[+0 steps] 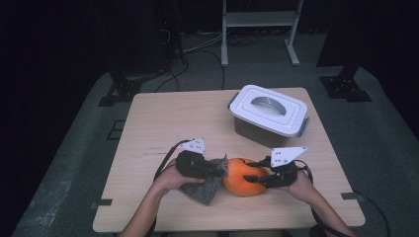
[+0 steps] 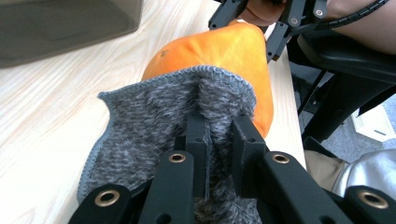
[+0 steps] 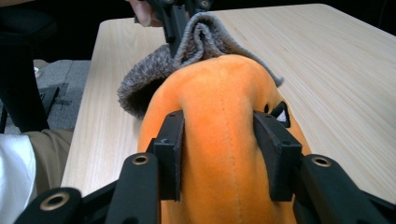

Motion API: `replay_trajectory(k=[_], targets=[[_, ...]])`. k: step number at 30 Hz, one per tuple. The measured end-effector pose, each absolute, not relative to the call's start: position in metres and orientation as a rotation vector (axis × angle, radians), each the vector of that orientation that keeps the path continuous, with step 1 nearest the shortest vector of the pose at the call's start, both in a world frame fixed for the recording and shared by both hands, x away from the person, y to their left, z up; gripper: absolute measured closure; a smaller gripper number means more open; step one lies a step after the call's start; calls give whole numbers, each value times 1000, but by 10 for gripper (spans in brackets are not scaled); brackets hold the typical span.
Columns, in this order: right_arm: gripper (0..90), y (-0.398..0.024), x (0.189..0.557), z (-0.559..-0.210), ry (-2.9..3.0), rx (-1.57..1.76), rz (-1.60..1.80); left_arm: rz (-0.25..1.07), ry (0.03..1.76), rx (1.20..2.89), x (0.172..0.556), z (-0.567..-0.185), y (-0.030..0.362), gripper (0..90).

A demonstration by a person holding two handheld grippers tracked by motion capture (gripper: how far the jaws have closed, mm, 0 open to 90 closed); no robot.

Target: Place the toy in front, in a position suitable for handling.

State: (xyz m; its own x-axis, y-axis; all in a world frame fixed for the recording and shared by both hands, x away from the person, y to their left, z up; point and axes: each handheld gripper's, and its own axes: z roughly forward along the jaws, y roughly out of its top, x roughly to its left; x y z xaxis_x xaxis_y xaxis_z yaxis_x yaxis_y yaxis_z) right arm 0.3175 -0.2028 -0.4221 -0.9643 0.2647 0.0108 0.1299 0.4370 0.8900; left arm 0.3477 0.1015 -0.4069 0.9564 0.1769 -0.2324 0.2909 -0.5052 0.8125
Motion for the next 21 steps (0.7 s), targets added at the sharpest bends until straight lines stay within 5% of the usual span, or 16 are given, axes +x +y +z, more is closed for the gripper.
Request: replay_trajectory(k=[6,14,19,21], targets=[[481,-208,319,-417,2580,405,1505,-151,320,2107,350,-406,89,793],[186,-202,305,-404,2581,471,1370,-149,309,2104,350,-401,78,793],[156,-195,304,-412,2562,464,1322,-152,291,2121,347,-401,71,793],[218,-195,308,-414,2566,473,1344,-151,292,2125,348,-402,71,793]])
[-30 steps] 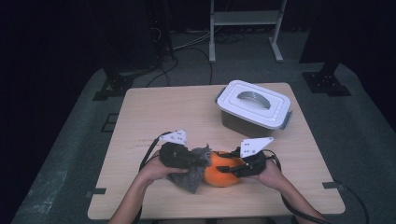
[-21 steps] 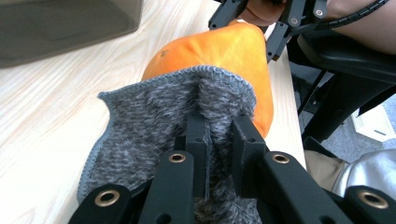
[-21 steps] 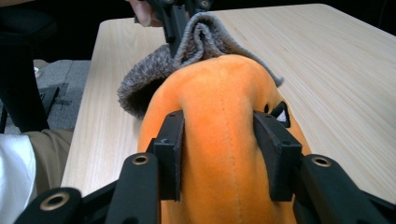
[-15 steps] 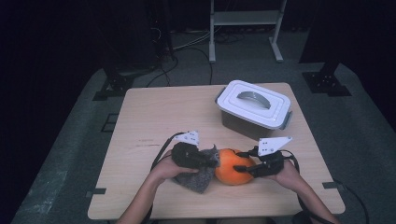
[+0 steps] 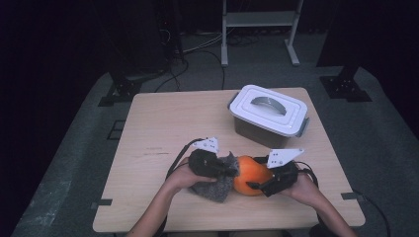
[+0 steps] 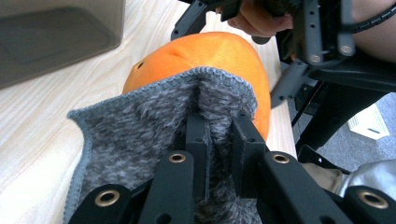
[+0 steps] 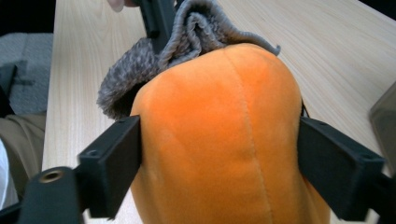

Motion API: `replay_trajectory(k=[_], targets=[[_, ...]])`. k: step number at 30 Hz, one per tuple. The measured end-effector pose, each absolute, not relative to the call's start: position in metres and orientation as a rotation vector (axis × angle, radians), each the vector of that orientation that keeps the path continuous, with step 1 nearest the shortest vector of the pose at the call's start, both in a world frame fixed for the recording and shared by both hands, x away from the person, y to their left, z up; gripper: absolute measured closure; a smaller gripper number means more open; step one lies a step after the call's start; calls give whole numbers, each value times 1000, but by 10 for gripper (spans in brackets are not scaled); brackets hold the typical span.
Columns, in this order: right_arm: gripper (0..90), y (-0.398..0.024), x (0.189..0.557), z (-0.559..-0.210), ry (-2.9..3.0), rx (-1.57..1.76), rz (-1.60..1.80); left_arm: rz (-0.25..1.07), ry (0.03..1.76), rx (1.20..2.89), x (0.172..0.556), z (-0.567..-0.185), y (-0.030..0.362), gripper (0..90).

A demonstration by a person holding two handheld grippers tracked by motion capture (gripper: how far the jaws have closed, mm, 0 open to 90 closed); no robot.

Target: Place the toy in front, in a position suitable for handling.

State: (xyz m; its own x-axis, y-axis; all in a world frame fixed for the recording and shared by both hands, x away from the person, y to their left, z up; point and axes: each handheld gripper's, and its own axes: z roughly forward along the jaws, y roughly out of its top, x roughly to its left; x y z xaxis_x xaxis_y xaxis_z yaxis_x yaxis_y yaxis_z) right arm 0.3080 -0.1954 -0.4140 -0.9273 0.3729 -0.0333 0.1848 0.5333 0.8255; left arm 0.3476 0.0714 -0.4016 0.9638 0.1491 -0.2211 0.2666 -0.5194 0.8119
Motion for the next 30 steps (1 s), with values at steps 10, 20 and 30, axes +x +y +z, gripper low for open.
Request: replay_trajectory(k=[10,20,30], targets=[[570,-201,317,-416,2567,389,1497,-100,267,2096,344,-377,96,793],[560,-156,313,-416,2606,198,1689,-120,136,2110,325,-350,89,793],[552,-184,319,-430,2609,280,1666,-96,246,2132,336,-372,103,788]])
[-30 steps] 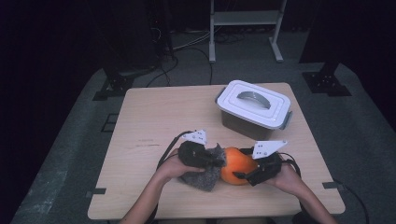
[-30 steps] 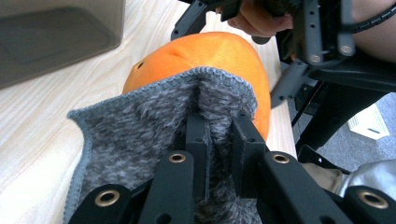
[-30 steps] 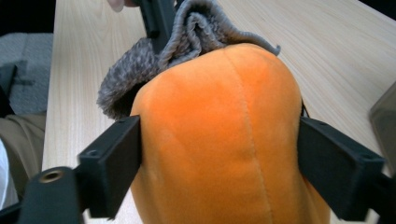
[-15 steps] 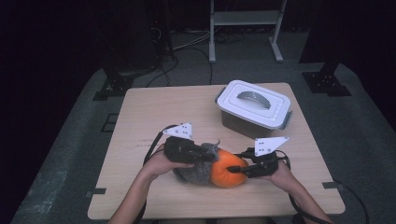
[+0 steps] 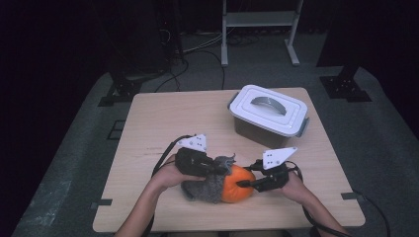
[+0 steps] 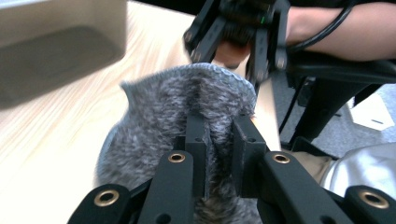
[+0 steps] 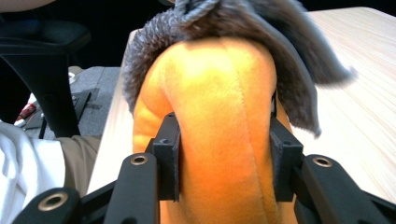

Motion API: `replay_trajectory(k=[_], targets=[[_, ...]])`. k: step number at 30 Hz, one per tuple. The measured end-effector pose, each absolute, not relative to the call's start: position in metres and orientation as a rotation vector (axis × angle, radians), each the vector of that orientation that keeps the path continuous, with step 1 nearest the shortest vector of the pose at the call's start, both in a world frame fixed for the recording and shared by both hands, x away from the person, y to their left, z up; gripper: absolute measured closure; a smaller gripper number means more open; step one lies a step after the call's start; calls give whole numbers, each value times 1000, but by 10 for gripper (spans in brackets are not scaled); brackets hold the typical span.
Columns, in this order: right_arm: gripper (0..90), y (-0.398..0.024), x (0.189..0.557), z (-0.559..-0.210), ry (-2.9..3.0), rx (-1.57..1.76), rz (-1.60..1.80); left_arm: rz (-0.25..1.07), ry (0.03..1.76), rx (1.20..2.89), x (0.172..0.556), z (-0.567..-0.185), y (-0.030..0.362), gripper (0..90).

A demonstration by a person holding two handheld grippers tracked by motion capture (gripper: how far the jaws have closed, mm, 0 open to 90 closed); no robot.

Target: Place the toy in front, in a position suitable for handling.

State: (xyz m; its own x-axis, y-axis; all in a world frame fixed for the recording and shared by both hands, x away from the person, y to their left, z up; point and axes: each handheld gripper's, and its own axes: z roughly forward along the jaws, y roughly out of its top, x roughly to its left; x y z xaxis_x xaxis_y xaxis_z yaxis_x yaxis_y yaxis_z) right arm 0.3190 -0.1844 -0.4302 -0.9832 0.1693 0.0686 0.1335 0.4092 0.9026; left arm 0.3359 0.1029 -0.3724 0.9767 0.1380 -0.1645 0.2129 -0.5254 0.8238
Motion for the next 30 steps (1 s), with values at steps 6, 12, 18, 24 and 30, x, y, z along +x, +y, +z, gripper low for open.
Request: replay_trajectory(k=[6,12,18,24,30], targets=[[304,-189,318,-424,2621,358,1621,-104,273,2121,338,-381,97,788],[259,-188,310,-411,2597,329,1557,-107,252,2123,337,-380,90,788],[501,-192,311,-417,2595,283,1542,-122,247,2109,337,-381,92,786],[518,-195,314,-419,2601,273,1555,-128,273,2110,337,-388,102,785],[514,-196,314,-421,2591,286,1570,-134,308,2114,339,-396,112,785]])
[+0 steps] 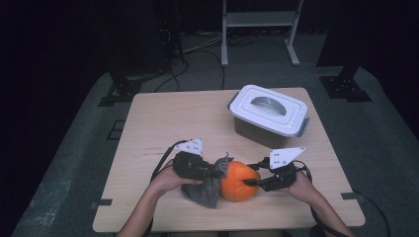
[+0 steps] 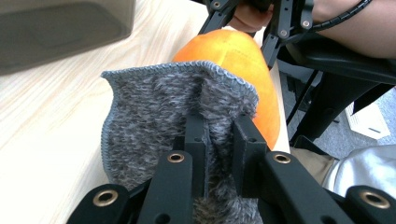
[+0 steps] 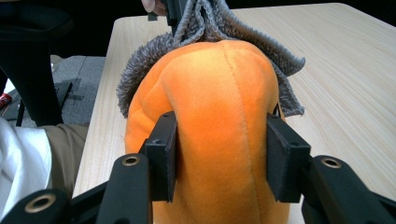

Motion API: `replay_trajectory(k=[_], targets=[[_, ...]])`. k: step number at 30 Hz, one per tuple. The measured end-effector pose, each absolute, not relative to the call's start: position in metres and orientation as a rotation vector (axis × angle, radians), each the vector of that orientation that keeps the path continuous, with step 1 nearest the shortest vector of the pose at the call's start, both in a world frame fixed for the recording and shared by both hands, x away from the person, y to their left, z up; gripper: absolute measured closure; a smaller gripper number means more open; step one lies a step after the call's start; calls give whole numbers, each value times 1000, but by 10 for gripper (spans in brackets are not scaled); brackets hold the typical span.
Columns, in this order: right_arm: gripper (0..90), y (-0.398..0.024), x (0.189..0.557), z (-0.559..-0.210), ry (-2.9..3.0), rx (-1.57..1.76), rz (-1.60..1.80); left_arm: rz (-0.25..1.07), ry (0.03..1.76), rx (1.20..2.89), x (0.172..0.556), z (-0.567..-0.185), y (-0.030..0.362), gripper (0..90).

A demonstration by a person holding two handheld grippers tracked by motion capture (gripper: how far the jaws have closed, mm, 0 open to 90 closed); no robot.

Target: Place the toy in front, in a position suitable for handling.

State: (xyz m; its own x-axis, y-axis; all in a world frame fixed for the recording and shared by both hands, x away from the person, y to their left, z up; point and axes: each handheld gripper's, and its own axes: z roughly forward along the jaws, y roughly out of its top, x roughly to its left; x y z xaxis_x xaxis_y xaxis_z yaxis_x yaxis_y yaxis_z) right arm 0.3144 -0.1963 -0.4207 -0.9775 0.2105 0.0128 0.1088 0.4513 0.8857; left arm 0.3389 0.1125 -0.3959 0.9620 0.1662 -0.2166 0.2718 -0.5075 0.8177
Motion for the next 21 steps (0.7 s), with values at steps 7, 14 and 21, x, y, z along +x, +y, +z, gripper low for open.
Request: replay_trajectory(k=[7,14,21], targets=[[516,-195,315,-422,2580,291,1589,-125,273,2092,340,-384,103,786],[518,-189,313,-422,2577,266,1584,-135,140,2081,332,-365,67,786],[522,-196,313,-423,2575,275,1586,-141,177,2085,339,-374,74,785]])
